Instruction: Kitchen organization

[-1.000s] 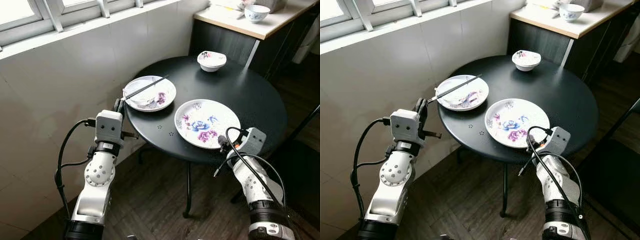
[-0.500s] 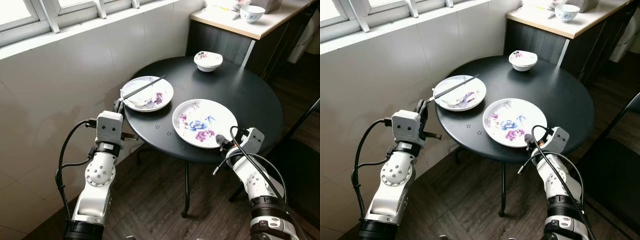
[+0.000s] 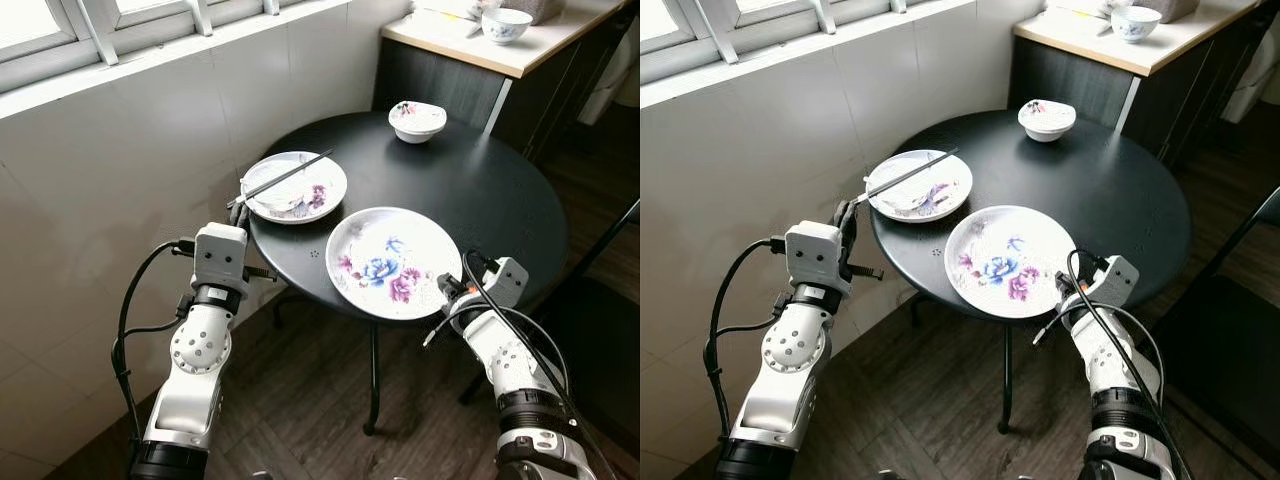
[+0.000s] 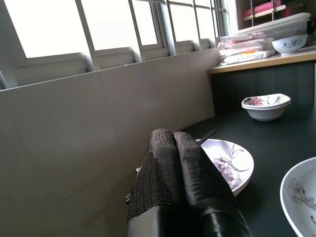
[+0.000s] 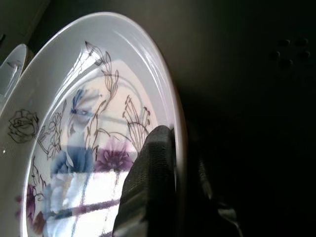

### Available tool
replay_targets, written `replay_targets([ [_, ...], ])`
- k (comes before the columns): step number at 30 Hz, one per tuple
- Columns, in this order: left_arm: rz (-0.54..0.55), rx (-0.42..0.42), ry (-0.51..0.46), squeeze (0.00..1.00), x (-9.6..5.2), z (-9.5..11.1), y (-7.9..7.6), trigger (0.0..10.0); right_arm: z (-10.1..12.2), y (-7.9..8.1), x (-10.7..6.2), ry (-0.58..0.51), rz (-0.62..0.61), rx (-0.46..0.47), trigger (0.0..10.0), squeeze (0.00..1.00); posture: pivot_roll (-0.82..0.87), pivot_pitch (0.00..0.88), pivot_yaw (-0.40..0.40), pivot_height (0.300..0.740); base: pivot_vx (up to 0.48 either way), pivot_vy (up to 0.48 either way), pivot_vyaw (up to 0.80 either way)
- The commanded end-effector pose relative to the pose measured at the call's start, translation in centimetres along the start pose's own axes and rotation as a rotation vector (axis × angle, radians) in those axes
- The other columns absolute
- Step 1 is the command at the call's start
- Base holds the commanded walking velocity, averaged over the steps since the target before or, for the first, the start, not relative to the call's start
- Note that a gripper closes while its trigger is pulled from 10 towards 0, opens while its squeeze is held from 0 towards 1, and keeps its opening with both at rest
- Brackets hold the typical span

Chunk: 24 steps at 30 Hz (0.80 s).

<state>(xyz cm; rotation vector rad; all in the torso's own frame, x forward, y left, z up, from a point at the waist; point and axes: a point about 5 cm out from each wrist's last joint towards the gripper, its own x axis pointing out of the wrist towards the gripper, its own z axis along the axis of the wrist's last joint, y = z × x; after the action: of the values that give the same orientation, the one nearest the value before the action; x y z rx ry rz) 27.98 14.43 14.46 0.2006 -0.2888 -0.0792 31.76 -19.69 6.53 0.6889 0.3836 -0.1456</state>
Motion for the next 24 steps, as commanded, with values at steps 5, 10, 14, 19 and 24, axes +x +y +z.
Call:
replay_targets([
  [5, -0.013, 0.017, 0.014, 0.00, 0.0, -0.2, -0.1, 10.0, -0.2, -0.4, -0.2, -0.008, -0.046, 0.009, 0.0, 0.00, 0.00, 0.015, 0.014, 0.740, 0.000, 0.000, 0.00],
  [10, -0.013, 0.018, 0.015, 0.00, 0.0, -0.2, -0.1, 10.0, 0.5, 0.2, -0.4, -0.066, -0.014, 0.040, 0.0, 0.00, 0.00, 0.019, 0.015, 0.740, 0.000, 0.000, 0.00],
  [14, -0.002, 0.019, 0.014, 0.00, 0.0, -0.2, 0.1, 10.0, 2.2, 2.6, -1.0, -0.200, 0.136, 0.028, 0.0, 0.00, 0.01, 0.022, 0.014, 0.740, 0.000, 0.000, 0.00],
  [19, 0.006, 0.021, 0.016, 0.00, 0.1, -0.2, 0.2, 10.0, 3.8, 4.8, -2.0, -0.376, 0.197, -0.236, 0.0, 0.00, 0.01, 0.023, 0.012, 0.740, 0.000, 0.000, 0.00],
  [24, 0.009, 0.023, 0.018, 0.00, 0.1, -0.3, 0.3, 10.0, 4.8, 6.0, -2.7, -0.487, 0.208, -0.388, 0.0, 0.00, 0.01, 0.024, 0.011, 0.740, 0.000, 0.000, 0.00],
])
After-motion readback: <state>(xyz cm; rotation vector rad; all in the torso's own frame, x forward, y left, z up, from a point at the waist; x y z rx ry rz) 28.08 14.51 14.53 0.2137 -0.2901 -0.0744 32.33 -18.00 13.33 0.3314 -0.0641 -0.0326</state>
